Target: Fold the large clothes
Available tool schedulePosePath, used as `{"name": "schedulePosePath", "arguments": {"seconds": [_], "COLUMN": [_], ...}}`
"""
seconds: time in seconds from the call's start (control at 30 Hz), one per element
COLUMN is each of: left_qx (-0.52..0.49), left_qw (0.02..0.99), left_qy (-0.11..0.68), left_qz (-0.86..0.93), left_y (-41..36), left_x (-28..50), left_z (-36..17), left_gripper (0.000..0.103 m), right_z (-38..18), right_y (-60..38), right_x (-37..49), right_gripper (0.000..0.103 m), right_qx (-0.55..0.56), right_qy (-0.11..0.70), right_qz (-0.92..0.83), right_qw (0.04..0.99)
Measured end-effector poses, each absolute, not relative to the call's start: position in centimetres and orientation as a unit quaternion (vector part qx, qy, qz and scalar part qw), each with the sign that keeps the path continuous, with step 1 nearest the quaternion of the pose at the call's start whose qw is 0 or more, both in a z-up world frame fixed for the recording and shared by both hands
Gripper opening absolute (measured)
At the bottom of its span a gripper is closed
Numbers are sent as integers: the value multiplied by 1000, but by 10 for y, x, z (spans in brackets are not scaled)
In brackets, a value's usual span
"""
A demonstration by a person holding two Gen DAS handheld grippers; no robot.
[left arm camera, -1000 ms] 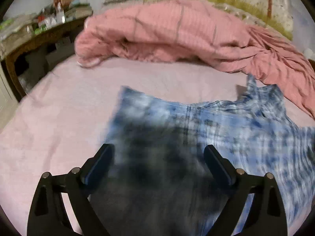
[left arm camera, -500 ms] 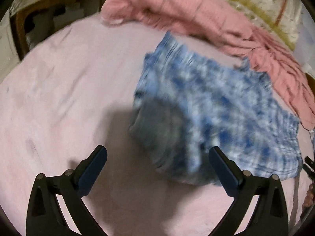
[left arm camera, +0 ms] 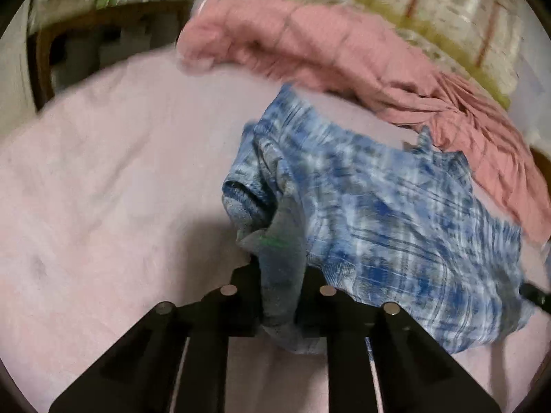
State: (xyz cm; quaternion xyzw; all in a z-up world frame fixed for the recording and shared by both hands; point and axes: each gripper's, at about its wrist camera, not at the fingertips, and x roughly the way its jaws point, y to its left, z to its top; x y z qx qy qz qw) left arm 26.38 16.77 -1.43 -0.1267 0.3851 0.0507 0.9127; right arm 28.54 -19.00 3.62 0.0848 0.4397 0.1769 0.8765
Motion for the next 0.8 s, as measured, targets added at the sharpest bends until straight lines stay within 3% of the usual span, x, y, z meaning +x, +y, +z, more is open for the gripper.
{"name": "schedulePosePath", "arguments": {"seconds": [0.13,0.27,0.37,0.53,0.8], "left_qx": [-97,-87,-46,6,0], "left_qw": [931,941,950,948,913], "left_qy": [350,327,304,291,362], "left_qz": [38,-4,-51,-130,-187], "left_y": [154,133,93,20,-40], "left_x": [256,254,245,241,267], "left_z": [11,38,54,62,4], "left_gripper": [12,12,12,12,12], "right_z": [22,-26,-41,-4,43], "right_y": [-127,-110,-123,-166,-259], "right_x": [303,324,323,312,293], "right_gripper": [10,6,4,4,4], "right_qx": [79,102,129,105,103], "right_qy": [449,517,514,456,385], "right_qz": [243,236,241,171,56], "right_qw": [856,816,813,867,915]}}
